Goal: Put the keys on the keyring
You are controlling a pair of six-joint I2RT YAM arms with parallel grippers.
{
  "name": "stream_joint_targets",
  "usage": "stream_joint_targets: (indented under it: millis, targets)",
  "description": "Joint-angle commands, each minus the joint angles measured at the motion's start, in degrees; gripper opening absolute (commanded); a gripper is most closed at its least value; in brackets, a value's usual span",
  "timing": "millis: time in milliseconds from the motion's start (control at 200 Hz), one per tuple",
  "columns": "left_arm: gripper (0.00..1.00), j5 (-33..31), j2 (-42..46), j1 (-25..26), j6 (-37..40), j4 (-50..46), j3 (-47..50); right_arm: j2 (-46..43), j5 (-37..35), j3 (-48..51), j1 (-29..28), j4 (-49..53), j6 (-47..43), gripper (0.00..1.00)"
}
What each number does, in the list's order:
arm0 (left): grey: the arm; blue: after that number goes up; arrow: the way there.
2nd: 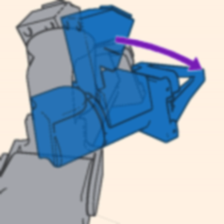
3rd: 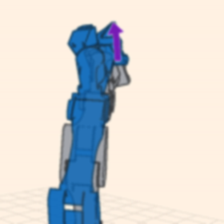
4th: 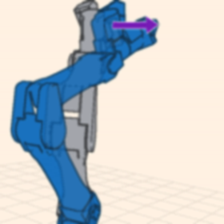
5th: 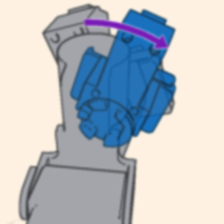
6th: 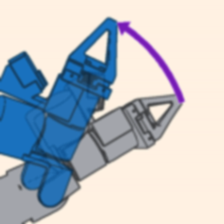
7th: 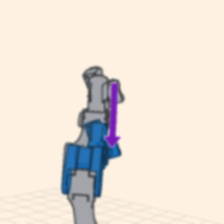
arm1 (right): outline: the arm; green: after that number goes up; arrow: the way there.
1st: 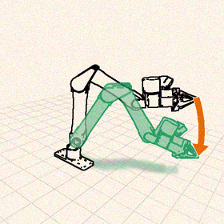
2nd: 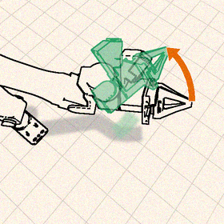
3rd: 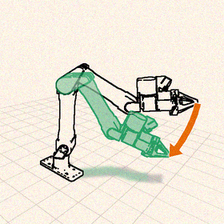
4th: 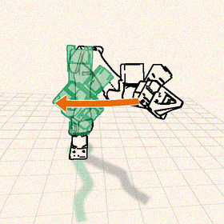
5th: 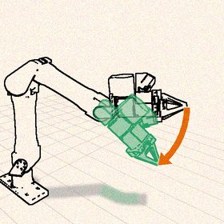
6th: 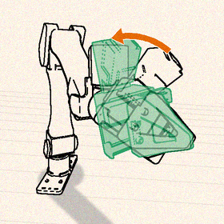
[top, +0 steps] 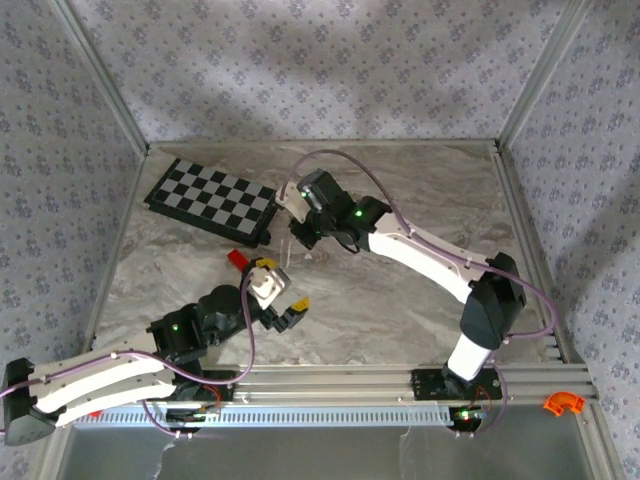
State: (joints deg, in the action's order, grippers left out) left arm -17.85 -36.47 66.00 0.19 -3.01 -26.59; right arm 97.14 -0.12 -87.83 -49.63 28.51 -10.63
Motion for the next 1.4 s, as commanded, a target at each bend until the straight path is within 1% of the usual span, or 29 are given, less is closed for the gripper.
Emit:
stream_joint_targets:
  millis: [0, 320, 675, 1089, 1394]
  targets:
    - [0.99, -0.9, 1.8, -0.3, -1.2, 1.4, 0.9, 1.4, 2.0, -2.6, -0.1, -1.3, 2.5, 0.00]
    - [0.99, -1.6, 4.9, -0.3, -0.9, 1.3, 2.2, 4.8, 4.5, -3.4, -0.5, -1.4, 5.0, 0.00]
    - [0.99, -1.8, 6.7, -0.4, -1.0, 1.4, 2.9, 6.7, 6.1, -3.8, -1.4, -1.7, 6.0, 0.00]
    - [0.99, -2.5, 8.5, -0.5, -0.2, 2.0, 3.8, 5.2, 10.4, 0.4, -1.7, -3.2, 6.8, 0.00]
    - [0.99, -2.8, 10.0, -0.7, -0.2, 1.9, 4.3, 3.7, 12.1, 3.4, -1.6, -2.9, 6.9, 0.00]
